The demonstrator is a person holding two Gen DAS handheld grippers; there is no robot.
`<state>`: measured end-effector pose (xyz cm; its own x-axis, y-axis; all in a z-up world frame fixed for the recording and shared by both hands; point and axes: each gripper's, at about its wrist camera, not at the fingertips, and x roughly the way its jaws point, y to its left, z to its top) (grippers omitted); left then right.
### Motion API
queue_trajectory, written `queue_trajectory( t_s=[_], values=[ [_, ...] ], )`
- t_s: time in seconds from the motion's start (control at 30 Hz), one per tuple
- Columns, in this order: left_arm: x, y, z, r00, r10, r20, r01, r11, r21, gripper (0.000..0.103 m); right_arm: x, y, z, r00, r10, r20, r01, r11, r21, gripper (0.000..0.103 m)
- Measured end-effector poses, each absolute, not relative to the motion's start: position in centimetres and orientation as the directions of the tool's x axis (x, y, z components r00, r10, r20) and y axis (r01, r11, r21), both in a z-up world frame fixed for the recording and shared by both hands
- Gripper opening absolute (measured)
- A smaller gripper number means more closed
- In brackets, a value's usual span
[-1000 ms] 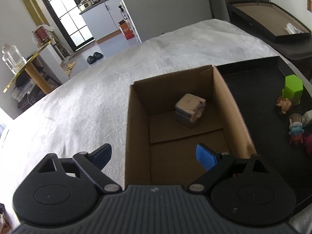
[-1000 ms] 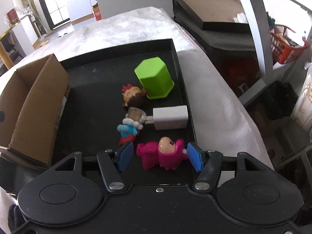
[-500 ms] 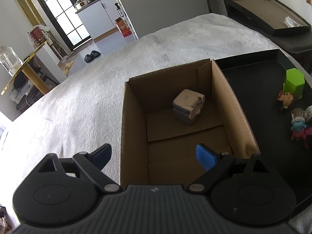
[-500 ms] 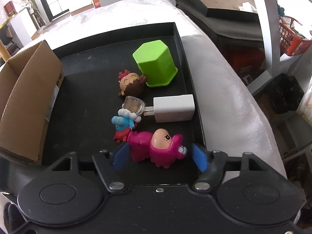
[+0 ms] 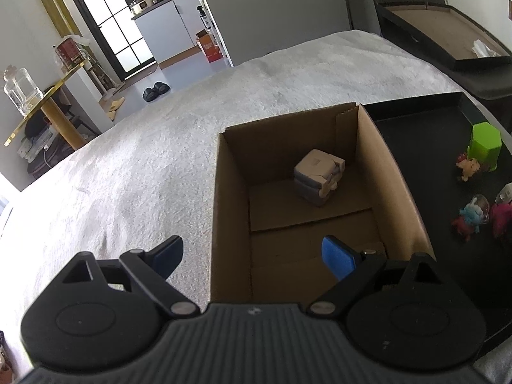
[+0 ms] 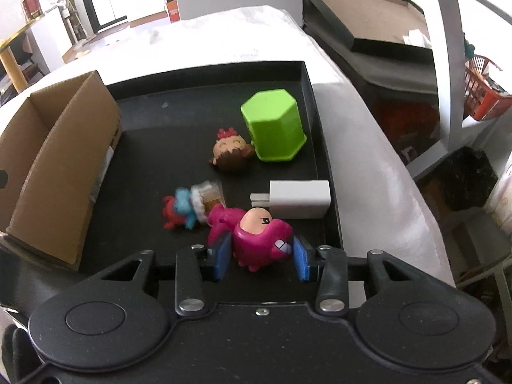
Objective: Organize rigid objects
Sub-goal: 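Lower the right gripper onto the pink figure and close, then carry the pink figure with the right gripper into the box and release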
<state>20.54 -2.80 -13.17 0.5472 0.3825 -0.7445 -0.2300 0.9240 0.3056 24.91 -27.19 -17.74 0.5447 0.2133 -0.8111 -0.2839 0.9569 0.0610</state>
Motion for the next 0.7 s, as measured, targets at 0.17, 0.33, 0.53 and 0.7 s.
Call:
queue_trajectory(
  t_s=[0.17, 0.33, 0.53, 0.7],
  values=[
    [20.0, -2.0, -12.8, 0.555, 0.378, -0.741, -0.254, 0.925, 0.281, 0.093, 24.6, -26.3, -16.5, 0.564, 0.221, -0.796, -0.303, 0.952, 0.049, 0.04],
    [19.6, -1.3, -12.6, 0.563, 0.37, -0.739, -0.268, 0.928, 0.26, 0.093, 24.3, -25.3, -15.1, 0.581, 0.232, -0.78, -0.318, 0.947, 0.045, 0.04],
    [19.2, -0.6, -12.8, 0.566, 0.366, -0.739, -0.292, 0.927, 0.235, 0.092, 24.0, -23.4, -13.2, 0.603, 0.259, -0.755, -0.361, 0.932, 0.032, 0.04],
    [18.8, -0.4, -12.9, 0.587, 0.357, -0.727, -0.298, 0.93, 0.216, 0.079, 23.9, -21.4, -11.9, 0.614, 0.287, -0.735, -0.393, 0.919, 0.03, 0.04]
  ],
)
